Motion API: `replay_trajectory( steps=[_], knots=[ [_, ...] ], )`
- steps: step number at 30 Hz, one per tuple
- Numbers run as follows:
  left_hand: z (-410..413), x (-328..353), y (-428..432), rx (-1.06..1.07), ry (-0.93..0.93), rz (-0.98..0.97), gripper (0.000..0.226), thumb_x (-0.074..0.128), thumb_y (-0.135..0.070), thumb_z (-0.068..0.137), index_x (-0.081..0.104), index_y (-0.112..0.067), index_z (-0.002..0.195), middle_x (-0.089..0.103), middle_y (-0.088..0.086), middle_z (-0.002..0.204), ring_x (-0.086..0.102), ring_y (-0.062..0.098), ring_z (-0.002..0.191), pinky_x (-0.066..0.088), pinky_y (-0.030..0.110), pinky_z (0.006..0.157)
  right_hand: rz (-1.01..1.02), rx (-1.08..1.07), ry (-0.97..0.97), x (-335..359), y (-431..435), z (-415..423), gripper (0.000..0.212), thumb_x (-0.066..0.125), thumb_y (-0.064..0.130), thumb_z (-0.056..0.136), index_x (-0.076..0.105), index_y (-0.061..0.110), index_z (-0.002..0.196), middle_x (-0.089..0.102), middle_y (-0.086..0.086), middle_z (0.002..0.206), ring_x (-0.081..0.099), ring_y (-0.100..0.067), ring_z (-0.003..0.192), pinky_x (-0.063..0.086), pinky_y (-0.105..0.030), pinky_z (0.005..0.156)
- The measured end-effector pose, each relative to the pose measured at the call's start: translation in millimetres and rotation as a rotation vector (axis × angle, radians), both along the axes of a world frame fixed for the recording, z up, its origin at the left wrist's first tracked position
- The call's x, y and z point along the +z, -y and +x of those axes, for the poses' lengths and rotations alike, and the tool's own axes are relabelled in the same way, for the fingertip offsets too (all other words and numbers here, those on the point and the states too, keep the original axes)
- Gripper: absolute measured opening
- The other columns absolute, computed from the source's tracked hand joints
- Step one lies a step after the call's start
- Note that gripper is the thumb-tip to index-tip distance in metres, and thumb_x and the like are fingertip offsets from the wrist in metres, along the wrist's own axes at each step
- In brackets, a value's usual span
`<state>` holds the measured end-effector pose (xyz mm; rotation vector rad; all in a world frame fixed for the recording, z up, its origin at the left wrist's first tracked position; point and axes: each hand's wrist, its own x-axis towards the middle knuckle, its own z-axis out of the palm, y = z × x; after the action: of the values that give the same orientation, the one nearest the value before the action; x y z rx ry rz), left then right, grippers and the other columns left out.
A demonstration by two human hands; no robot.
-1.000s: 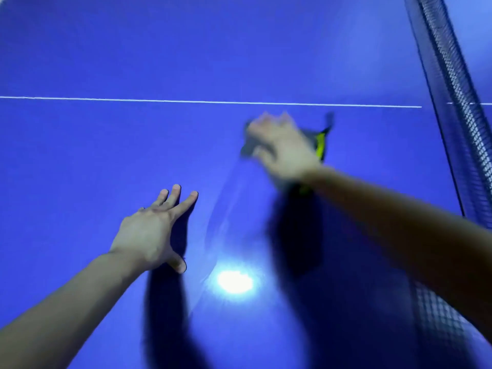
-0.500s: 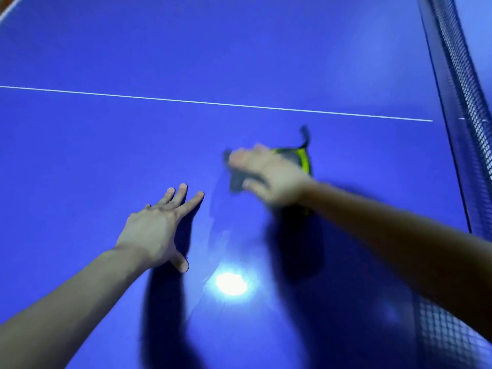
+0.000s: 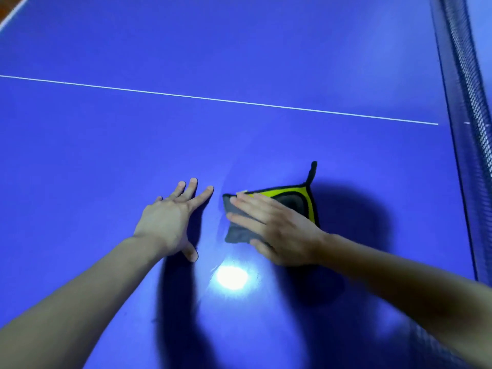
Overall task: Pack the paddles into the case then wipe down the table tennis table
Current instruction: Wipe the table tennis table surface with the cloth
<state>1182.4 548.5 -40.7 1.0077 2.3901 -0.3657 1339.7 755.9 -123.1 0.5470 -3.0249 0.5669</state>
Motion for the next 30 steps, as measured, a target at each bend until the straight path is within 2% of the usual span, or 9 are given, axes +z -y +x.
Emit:
replay_trajectory(
  steps=[3, 8, 10, 14, 18, 22, 26, 28, 30],
  knots=[
    [0.5, 1.8, -0.6, -0.007, -0.012, -0.002, 0.156, 0.099, -0.050, 0.062, -0.019, -0.054, 0.163, -0.024, -0.019, 0.174, 0.002, 0.015, 0.166, 0.041, 0.040, 0.117, 0.006, 0.040, -0.026, -6.0, -64.0, -40.8, 0.062, 0.058, 0.032, 0.106, 0.048, 0.012, 0.163, 0.041, -0.013, 0.172, 0.035, -0.030, 0.162, 0.021, -0.050, 0.132],
    [-2.8, -10.7, 4.6, -0.005, -0.017, 0.006, 0.159, 0.101, -0.049, 0.059, -0.021, -0.057, 0.161, -0.026, -0.020, 0.173, -0.006, 0.011, 0.165, 0.038, 0.039, 0.120, -0.022, -0.868, -0.022, -14.8, -151.0, -159.8, 0.075, 0.043, 0.043, 0.100, 0.036, 0.012, 0.168, 0.036, -0.018, 0.174, 0.032, -0.036, 0.161, 0.021, -0.053, 0.133],
    [-2.1, -7.9, 4.1, 0.012, 0.003, 0.004, 0.158, 0.102, -0.048, 0.059, -0.019, -0.057, 0.162, -0.024, -0.020, 0.174, -0.006, 0.011, 0.165, 0.038, 0.040, 0.119, 0.027, -0.993, -0.023, -13.8, -135.2, -177.6, 0.073, 0.043, 0.037, 0.103, 0.032, 0.011, 0.170, 0.031, -0.019, 0.175, 0.027, -0.036, 0.163, 0.016, -0.050, 0.135],
    [-0.1, -2.3, 0.4, -0.007, -0.013, 0.010, 0.158, 0.102, -0.047, 0.058, -0.016, -0.054, 0.164, -0.021, -0.017, 0.176, -0.002, 0.014, 0.166, 0.040, 0.039, 0.115, -0.013, -0.685, -0.130, -7.6, -48.3, -123.7, 0.072, 0.052, 0.035, 0.098, 0.045, 0.009, 0.164, 0.041, -0.019, 0.171, 0.039, -0.040, 0.157, 0.030, -0.053, 0.130],
    [-0.9, 0.0, -0.8, -0.004, 0.001, 0.025, 0.162, 0.103, -0.049, 0.053, -0.014, -0.052, 0.166, -0.018, -0.013, 0.178, -0.002, 0.016, 0.166, 0.038, 0.043, 0.120, -0.043, -0.257, -0.048, 2.8, 32.0, -17.1, 0.072, 0.059, 0.035, 0.103, 0.038, 0.015, 0.169, 0.028, -0.007, 0.179, 0.024, -0.027, 0.167, 0.025, -0.050, 0.133],
    [-5.6, -4.2, 1.1, -0.070, -0.009, 0.012, 0.164, 0.102, -0.057, 0.051, -0.014, -0.048, 0.167, -0.014, -0.009, 0.179, 0.000, 0.017, 0.166, 0.043, 0.043, 0.115, -0.048, -0.116, -0.042, -1.0, -10.6, 19.9, 0.062, 0.062, 0.029, 0.107, 0.044, 0.020, 0.166, 0.033, 0.001, 0.177, 0.027, -0.022, 0.166, 0.023, -0.046, 0.134],
    [-23.9, 3.0, 8.9, -0.159, 0.061, 0.059, 0.148, 0.097, -0.059, 0.058, 0.000, -0.046, 0.169, -0.004, -0.007, 0.180, 0.013, 0.018, 0.166, 0.049, 0.039, 0.107, -0.021, -0.768, -0.040, -16.4, -71.7, -26.8, 0.065, 0.053, 0.033, 0.101, 0.042, 0.028, 0.164, 0.041, -0.008, 0.172, 0.036, -0.030, 0.161, 0.026, -0.055, 0.132],
    [-47.7, 10.3, 16.6, -0.154, 0.103, 0.112, 0.135, 0.096, -0.050, 0.064, 0.011, -0.047, 0.168, 0.010, -0.012, 0.179, 0.031, 0.018, 0.159, 0.047, 0.037, 0.110, 0.009, -1.189, -0.080, -22.2, -81.2, -65.9, 0.068, 0.050, 0.032, 0.099, 0.043, 0.017, 0.165, 0.043, -0.015, 0.170, 0.037, -0.036, 0.159, 0.025, -0.057, 0.131],
    [-75.0, 14.1, 30.3, -0.149, 0.071, 0.140, 0.131, 0.097, -0.046, 0.067, 0.014, -0.046, 0.168, 0.019, -0.013, 0.176, 0.034, 0.016, 0.156, 0.046, 0.035, 0.111, 0.048, -1.469, -0.096, -21.9, -65.3, -116.9, 0.072, 0.046, 0.033, 0.099, 0.039, 0.007, 0.166, 0.039, -0.022, 0.171, 0.034, -0.042, 0.159, 0.022, -0.060, 0.131]
  ],
)
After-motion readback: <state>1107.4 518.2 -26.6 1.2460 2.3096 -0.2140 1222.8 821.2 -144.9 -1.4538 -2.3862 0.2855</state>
